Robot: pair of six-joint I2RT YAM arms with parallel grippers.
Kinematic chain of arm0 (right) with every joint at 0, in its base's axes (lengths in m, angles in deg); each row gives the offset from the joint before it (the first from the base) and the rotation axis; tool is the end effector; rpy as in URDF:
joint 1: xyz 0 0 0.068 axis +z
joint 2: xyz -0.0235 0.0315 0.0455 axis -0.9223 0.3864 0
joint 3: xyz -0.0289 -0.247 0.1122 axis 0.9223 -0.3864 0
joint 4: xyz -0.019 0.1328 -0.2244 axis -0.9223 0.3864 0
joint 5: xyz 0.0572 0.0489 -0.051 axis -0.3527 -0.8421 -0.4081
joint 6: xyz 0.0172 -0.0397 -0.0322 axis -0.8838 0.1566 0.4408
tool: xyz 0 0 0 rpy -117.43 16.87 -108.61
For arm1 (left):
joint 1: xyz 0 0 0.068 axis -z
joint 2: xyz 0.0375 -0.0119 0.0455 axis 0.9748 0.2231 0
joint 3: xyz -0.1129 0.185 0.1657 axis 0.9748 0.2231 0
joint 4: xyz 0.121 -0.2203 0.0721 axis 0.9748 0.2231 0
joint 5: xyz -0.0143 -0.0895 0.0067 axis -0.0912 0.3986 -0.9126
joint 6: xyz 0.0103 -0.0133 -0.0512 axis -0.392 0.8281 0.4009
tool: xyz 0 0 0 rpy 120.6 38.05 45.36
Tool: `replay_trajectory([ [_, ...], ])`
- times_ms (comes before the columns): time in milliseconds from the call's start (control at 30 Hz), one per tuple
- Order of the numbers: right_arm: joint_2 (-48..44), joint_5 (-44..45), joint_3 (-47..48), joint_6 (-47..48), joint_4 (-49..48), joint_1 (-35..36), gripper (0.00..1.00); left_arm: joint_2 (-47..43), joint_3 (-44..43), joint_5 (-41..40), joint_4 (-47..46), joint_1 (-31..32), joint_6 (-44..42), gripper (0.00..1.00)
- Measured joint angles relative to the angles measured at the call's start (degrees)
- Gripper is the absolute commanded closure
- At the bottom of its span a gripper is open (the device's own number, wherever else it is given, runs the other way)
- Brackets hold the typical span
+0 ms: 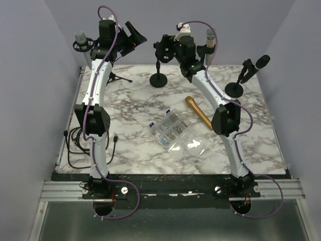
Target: Remove the microphone from the stand
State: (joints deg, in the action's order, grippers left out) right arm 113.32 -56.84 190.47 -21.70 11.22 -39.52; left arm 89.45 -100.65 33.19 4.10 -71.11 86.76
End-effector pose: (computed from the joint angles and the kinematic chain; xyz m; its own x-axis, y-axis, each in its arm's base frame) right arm 0.5070 0.2637 0.3510 -0.0928 0.2145 -0.9723 -0.3872 0.8919 0.2337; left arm 0.5050 -0.0663 0.4069 -0.5226 -0.5947 -0.6109 0.1206 0.6578 -0.7435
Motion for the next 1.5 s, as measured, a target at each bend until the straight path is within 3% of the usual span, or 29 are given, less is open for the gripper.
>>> replay_trajectory([
  [400, 4.0, 2.1, 4.2, 7.8, -2.4, 0.1, 0.19, -10.8, 9.6, 0.5, 3.7, 4.1, -5.3, 0.09],
  [900, 8.1, 0.3, 8.2, 22.3, -3.7, 0.9, 0.27, -19.3, 9.4, -1.9, 9.7, 5.0, -9.8, 0.11],
  [1300, 11.3, -1.5, 5.3, 24.9, 0.7, 1.0, 0.24, -28.1, 25.3, -4.4, 12.9, 5.1, -15.4, 0.12],
  [1500, 11.7, -1.3, 6.3, 25.0, 0.8, 0.9, 0.10, -33.9, 33.6, -6.0, 12.5, 4.7, -18.0, 0.09],
])
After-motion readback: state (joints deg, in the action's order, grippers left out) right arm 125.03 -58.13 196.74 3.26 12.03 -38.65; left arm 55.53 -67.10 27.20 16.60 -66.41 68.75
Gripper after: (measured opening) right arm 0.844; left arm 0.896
